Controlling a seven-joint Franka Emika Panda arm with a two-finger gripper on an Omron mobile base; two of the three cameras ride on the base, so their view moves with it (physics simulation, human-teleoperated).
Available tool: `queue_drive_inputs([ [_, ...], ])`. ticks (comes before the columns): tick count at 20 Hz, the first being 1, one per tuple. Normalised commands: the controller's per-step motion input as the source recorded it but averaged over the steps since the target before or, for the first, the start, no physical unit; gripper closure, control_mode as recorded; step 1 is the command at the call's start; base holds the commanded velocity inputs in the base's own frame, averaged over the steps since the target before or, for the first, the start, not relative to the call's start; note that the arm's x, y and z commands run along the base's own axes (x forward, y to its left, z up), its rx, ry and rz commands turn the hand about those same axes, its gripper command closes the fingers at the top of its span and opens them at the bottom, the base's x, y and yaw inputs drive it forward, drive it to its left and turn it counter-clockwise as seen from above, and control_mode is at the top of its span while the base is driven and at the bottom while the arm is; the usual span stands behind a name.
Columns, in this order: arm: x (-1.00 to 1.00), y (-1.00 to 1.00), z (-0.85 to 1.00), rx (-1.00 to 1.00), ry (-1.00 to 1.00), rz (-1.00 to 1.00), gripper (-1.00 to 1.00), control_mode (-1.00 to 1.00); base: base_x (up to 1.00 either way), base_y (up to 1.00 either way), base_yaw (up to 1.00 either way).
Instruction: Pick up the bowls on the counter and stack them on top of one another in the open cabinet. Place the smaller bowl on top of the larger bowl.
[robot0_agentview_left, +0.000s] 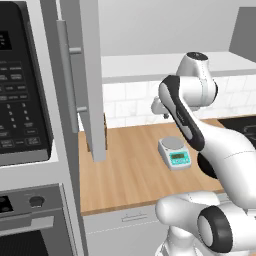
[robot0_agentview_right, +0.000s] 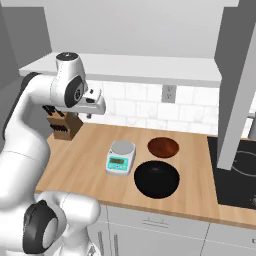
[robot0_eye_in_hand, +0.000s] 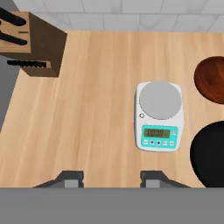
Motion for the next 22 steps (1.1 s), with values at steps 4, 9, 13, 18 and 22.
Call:
queue_drive_inputs([
  [4, -0.26, 0.00, 0.00, 0.00, 0.00, 0.00, -1.00, -1.00, 0.00, 0.00, 0.00],
  [9, -0.93, -0.01, -0.09, 0.00, -0.04, 0.01, -1.00, -1.00, 0.00, 0.00, 0.00],
  [13, -0.46, -0.58, -0.23, 0.03, 0.01, 0.00, -1.00, -1.00, 0.00, 0.00, 0.00],
  [18, 0.13, -0.98, -0.31, 0.09, 0.08, 0.00, -1.00, -1.00, 0.00, 0.00, 0.00],
  [22, 0.34, -1.00, -0.41, 0.09, 0.14, 0.00, -1.00, -1.00, 0.00, 0.00, 0.00],
])
